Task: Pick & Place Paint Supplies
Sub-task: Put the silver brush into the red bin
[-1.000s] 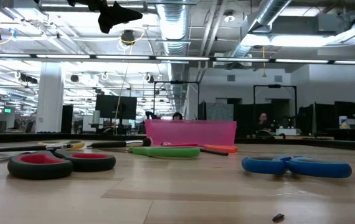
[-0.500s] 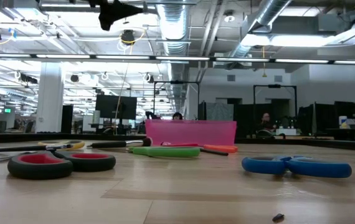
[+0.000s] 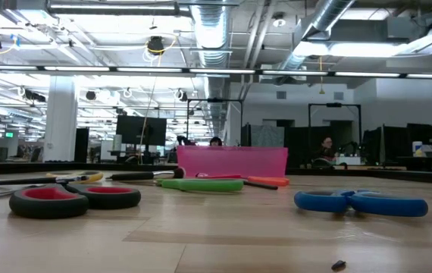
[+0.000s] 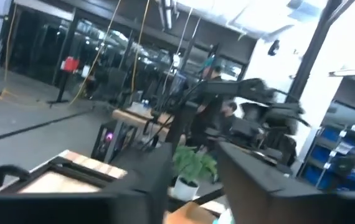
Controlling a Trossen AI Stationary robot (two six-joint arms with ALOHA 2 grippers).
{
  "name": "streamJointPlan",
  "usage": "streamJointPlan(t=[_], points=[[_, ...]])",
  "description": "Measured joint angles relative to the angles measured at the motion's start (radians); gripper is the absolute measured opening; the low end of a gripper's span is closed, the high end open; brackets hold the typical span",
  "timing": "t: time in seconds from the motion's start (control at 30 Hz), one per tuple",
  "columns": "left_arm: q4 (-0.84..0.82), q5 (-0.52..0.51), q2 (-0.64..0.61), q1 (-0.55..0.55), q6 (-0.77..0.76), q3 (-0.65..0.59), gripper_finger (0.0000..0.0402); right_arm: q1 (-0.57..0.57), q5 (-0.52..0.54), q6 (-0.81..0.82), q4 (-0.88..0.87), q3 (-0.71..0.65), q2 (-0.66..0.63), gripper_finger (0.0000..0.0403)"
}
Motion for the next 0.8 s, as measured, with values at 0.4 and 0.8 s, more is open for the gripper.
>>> streamJointPlan(t=[0.4,0.8], points=[[-0.163,0.0,-0.243,0.0,0.026,0.0,0.0002,-0.061,0.338,-0.431,0.009,-0.005,-0.307,0.0075],[-0.241,-0.04,-0.286,0.0,0.023,0.0,0.0001,-0.07,0.411,-0.761,0.301,-0.33,-0.769,0.0002]])
